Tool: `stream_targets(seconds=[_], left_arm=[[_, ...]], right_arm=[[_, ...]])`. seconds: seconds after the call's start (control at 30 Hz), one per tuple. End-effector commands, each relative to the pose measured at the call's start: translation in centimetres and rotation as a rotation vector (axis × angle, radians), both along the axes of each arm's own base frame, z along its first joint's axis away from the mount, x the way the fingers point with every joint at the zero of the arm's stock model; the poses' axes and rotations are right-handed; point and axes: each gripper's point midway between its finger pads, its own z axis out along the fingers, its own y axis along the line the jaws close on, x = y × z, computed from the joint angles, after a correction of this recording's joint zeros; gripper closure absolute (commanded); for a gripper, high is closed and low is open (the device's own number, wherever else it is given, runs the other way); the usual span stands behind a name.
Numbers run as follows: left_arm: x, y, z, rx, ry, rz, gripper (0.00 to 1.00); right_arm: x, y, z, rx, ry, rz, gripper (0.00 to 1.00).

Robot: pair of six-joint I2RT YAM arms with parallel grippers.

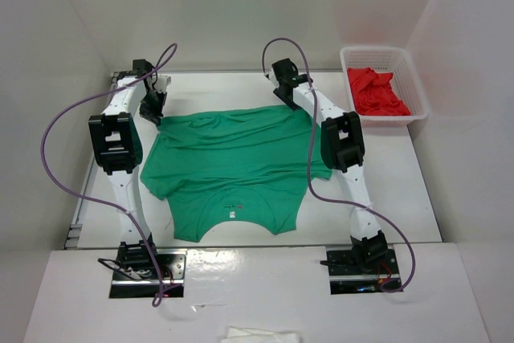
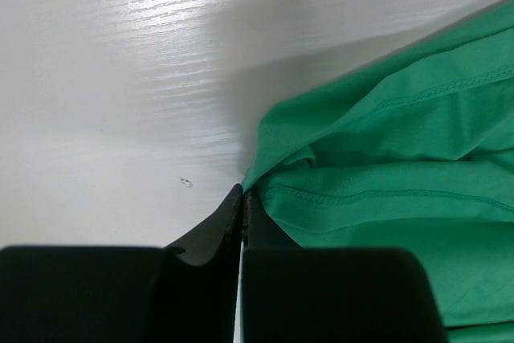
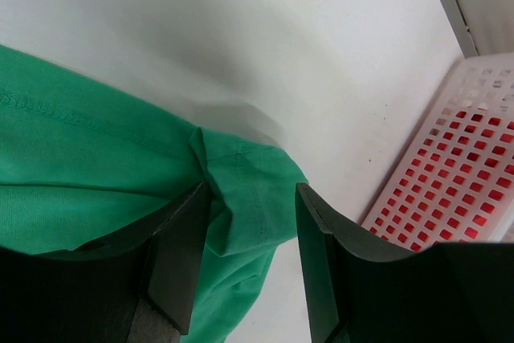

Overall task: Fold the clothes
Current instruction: Flatten the tank top out

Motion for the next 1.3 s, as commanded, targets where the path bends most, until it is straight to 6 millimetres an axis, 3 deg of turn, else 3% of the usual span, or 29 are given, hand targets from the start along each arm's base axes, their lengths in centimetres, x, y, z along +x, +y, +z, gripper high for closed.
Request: stream_targets(seconds=[0.0, 0.13, 0.43, 0.67, 0.83, 1.1, 1.27], left_arm=[[0.1, -0.1, 1.6, -0.016, -0.034, 0.011, 1.0], [0.1, -0.1, 1.6, -0.016, -0.034, 0.011, 1.0], [0.1, -0.1, 1.6, -0.016, -0.034, 0.011, 1.0], [0.1, -0.1, 1.6, -0.016, -0.034, 0.011, 1.0], [0.1, -0.1, 1.6, -0.016, -0.034, 0.011, 1.0], [-0.2, -0.1, 1.3, -0.017, -0.025, 0.011, 1.0], [-0.2, -0.1, 0.9, -0.015, -0.016, 0.002, 1.0]], right_arm=[[0.9, 0.7, 1.3, 0.015, -0.05, -0.004, 0.46], [0.7, 0.6, 0.2, 0.004, -0.025, -0.004, 0.46], [0.6, 0.7, -0.4, 0.008, -0.013, 0.001, 0.46], [1.1, 1.0, 0.1, 0.015, -0.032, 0.001, 0.48], [1.1, 1.0, 0.1, 0.015, -0.032, 0.001, 0.66], [0.9, 0.3, -0.1, 0.008, -0.015, -0.008, 0.81], [1.2, -0.2, -0.3, 0.008, -0.015, -0.017, 0.96]])
